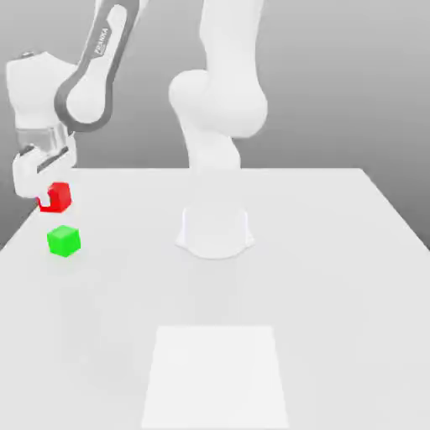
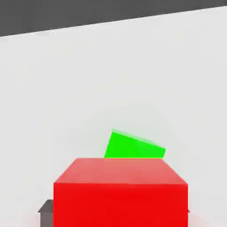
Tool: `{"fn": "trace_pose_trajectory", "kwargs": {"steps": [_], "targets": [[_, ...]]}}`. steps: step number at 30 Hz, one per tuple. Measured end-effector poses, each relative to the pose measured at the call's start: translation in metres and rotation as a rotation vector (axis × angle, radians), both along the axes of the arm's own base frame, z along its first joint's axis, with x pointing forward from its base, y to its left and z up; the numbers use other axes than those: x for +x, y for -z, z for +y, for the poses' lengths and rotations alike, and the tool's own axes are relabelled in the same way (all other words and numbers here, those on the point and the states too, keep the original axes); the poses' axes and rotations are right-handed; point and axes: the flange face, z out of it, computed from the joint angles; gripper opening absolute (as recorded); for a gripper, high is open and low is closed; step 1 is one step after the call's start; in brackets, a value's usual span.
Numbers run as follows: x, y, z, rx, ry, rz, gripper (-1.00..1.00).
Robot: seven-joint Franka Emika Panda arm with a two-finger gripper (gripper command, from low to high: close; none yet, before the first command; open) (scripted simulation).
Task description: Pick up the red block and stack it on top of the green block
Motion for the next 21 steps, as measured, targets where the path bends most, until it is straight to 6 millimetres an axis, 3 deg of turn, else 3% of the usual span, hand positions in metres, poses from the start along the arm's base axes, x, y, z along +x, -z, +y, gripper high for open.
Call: {"fn": "trace_pose_trajectory", "kwargs": {"steps": [21], "targets": [[0.003, 0.037, -0.002, 0.007, 0.006, -0.029, -1.00]]}}
